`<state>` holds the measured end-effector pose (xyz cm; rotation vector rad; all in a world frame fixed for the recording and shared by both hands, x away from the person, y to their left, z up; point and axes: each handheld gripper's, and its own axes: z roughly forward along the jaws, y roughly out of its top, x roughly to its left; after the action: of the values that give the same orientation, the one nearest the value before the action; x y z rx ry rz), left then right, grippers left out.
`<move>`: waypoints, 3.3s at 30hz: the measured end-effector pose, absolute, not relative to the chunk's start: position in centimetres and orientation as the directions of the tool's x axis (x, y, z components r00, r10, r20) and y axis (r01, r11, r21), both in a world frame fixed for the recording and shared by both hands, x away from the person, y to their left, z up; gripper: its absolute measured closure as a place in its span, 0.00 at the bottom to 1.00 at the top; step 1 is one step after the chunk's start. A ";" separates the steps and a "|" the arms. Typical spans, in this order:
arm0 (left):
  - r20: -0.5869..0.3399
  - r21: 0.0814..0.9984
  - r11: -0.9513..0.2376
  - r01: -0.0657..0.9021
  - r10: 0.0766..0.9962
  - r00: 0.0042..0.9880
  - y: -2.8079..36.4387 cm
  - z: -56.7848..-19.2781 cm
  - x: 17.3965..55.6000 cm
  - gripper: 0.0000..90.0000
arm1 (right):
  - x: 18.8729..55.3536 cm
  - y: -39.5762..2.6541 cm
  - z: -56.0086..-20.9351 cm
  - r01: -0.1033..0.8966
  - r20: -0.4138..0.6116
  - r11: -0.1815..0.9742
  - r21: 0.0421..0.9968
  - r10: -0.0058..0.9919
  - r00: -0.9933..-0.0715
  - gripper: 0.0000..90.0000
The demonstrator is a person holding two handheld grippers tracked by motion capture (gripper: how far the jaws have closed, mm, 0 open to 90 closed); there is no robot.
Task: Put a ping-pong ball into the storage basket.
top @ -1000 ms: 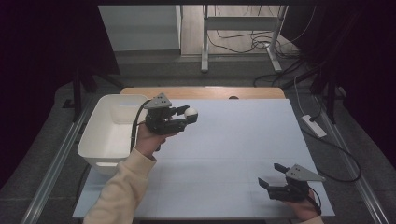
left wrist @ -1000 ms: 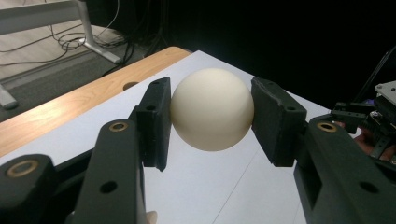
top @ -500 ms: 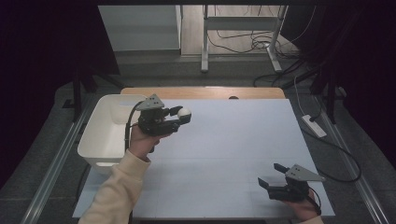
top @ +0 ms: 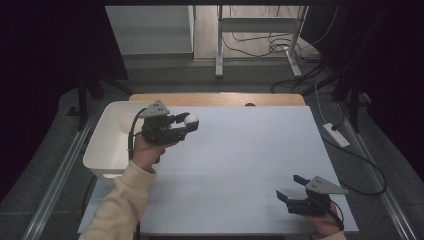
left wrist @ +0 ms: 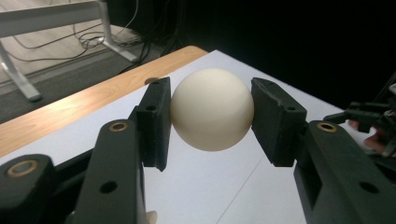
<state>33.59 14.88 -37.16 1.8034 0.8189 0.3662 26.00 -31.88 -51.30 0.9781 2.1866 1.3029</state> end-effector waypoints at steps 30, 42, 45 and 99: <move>-0.135 0.914 -0.158 0.374 0.750 0.647 19.0 -36.9 33.2 0.57 | 26.1 -31.7 -51.4 0.358 0.006 0.318 0.878 0.741 -0.672 0.15; -0.138 0.911 -0.149 0.385 0.769 0.625 20.0 -37.0 33.3 0.57 | 26.1 -31.7 -51.4 0.357 0.005 0.318 0.878 0.740 -0.672 0.15; -0.140 0.909 -0.146 0.390 0.774 0.618 20.3 -37.0 33.3 0.57 | 26.1 -31.7 -51.4 0.357 0.005 0.318 0.878 0.740 -0.672 0.15; -0.177 0.865 -0.076 0.496 0.879 0.444 25.9 -39.1 35.1 0.56 | 26.2 -31.7 -51.4 0.363 0.006 0.321 0.875 0.741 -0.671 0.15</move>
<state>35.05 25.94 -39.08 1.7249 1.1918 0.4943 26.21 -31.66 -51.37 0.9791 2.1953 1.2982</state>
